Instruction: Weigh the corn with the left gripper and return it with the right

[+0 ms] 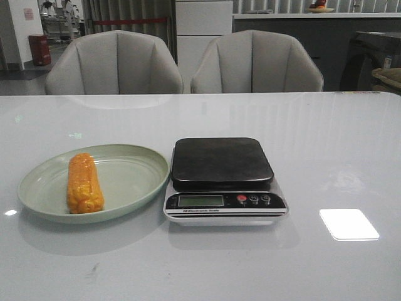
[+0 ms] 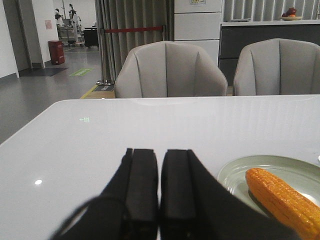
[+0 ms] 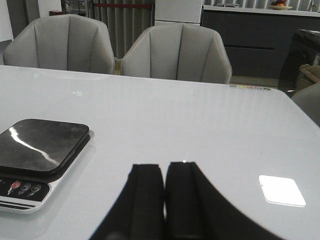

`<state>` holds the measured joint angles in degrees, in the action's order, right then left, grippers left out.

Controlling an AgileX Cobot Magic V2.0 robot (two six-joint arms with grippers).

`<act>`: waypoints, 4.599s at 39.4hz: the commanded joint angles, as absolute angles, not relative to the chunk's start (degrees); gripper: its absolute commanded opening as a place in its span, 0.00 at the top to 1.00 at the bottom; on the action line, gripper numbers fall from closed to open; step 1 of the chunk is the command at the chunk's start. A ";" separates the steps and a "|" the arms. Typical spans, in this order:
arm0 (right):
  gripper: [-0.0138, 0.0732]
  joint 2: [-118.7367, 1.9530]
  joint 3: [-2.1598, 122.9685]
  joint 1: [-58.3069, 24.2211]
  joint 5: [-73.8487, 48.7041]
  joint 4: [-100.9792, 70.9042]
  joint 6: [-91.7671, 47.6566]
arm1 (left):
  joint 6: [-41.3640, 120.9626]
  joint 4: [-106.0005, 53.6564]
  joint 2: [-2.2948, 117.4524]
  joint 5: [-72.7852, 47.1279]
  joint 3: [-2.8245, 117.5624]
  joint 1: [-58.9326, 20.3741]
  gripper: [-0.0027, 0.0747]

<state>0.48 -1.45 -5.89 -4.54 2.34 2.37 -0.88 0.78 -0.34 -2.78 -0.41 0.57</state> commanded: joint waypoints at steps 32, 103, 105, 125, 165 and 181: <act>0.65 1.60 -2.06 -6.13 0.54 3.06 1.90 | -1.26 0.65 -1.45 1.77 -2.14 0.62 0.82; 0.65 1.65 -2.06 -6.07 0.54 3.06 1.90 | -1.26 -5.43 36.43 -17.75 25.77 -17.89 0.22; 0.65 1.65 -2.06 -6.07 0.54 3.06 1.90 | -1.26 -7.01 40.43 -17.75 27.57 -18.02 0.22; 0.65 1.65 -2.06 -6.07 0.54 3.06 1.90 | -1.26 -16.00 76.86 -19.44 45.80 -21.39 0.22; 0.65 1.65 -2.06 -6.07 0.54 3.06 1.90 | -2.36 -19.72 101.99 -29.88 71.71 -26.06 0.79; 0.65 1.65 -2.06 -6.07 0.54 3.06 1.90 | -2.36 -26.37 104.61 -22.43 74.47 -34.58 0.78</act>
<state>0.48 -1.45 -5.89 -4.28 2.34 2.37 -2.01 -23.28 106.21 -27.18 72.62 -33.37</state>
